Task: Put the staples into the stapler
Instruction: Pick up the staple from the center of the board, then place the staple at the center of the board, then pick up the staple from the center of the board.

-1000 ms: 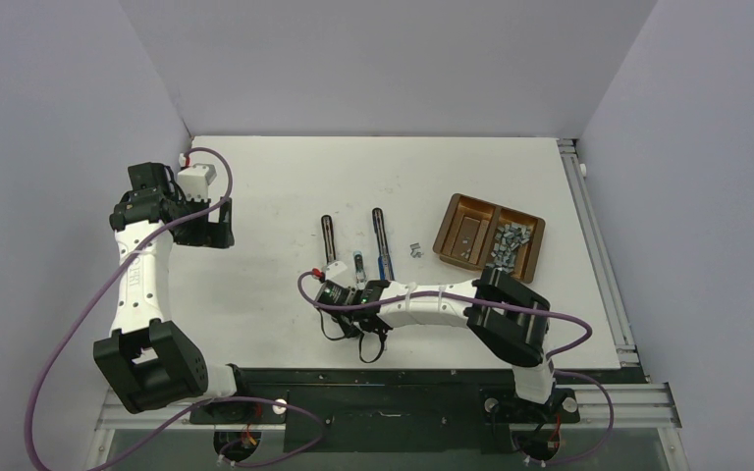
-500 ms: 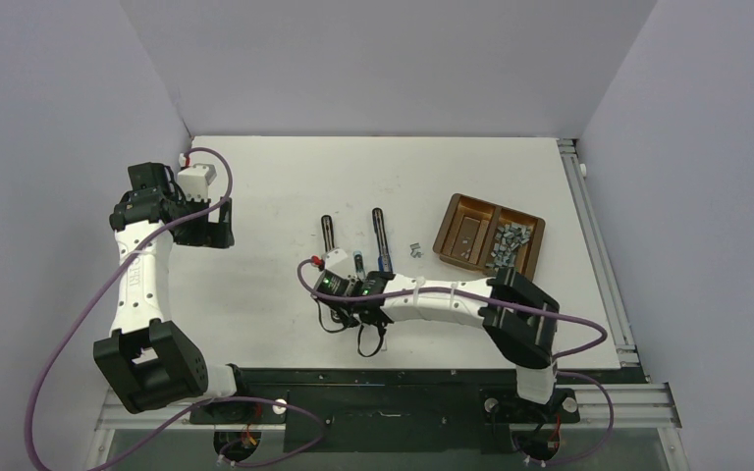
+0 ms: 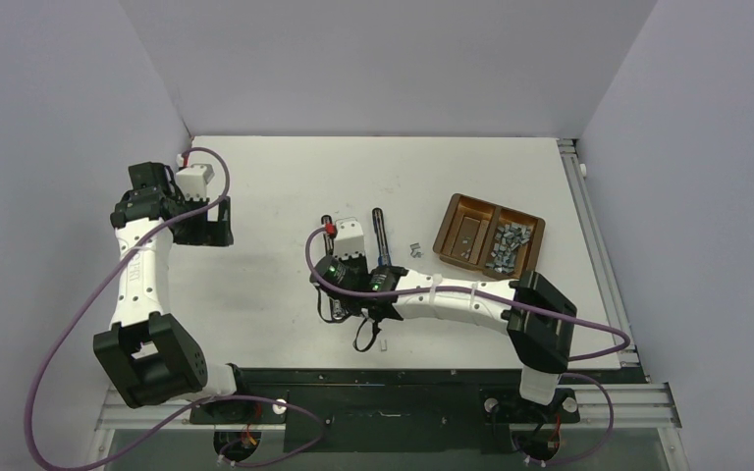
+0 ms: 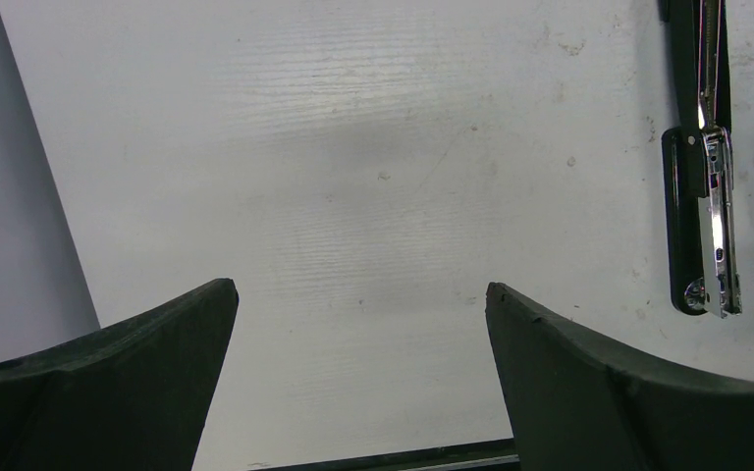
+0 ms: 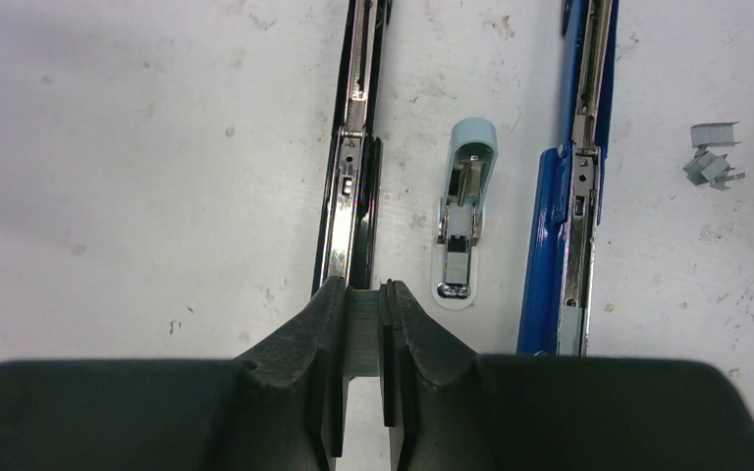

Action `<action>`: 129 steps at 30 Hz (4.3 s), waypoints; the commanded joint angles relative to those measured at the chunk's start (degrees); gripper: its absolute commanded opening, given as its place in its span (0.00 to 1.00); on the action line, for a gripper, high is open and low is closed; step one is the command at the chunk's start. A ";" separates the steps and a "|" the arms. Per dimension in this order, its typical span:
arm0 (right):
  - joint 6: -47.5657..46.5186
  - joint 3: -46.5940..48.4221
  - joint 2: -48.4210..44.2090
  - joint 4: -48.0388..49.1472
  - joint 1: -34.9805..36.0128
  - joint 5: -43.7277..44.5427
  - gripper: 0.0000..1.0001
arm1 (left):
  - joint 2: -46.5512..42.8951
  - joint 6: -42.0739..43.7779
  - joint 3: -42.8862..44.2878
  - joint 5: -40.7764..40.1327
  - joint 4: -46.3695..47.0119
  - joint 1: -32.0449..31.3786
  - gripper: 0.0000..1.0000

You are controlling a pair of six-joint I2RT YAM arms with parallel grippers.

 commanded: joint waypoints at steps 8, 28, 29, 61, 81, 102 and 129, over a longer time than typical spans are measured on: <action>4.26 -2.01 2.77 12.14 1.26 8.79 0.09 | -0.04 -1.41 -0.17 -0.17 3.29 0.55 0.96; 1.78 -7.60 0.93 -2.67 -1.22 -9.75 0.09 | -1.42 -1.27 -0.64 0.53 3.56 0.65 0.96; 1.61 -7.33 1.47 -2.97 -1.20 -10.08 0.09 | -1.54 -1.24 -0.50 0.51 3.48 0.71 0.96; -0.24 0.95 7.72 -11.09 -5.07 -17.54 0.38 | -1.80 -0.89 -0.34 1.74 3.38 0.67 0.96; -6.11 5.65 11.04 -17.19 -8.35 -27.68 0.44 | -2.46 -0.19 -0.50 1.41 3.25 1.03 0.96; -10.31 5.04 10.57 -18.21 -7.27 -30.27 0.51 | -3.87 0.61 -1.55 1.47 2.98 1.96 0.96; -10.46 7.32 15.30 -18.90 -7.21 -29.86 0.13 | -3.48 1.38 -0.85 2.09 2.50 2.88 0.96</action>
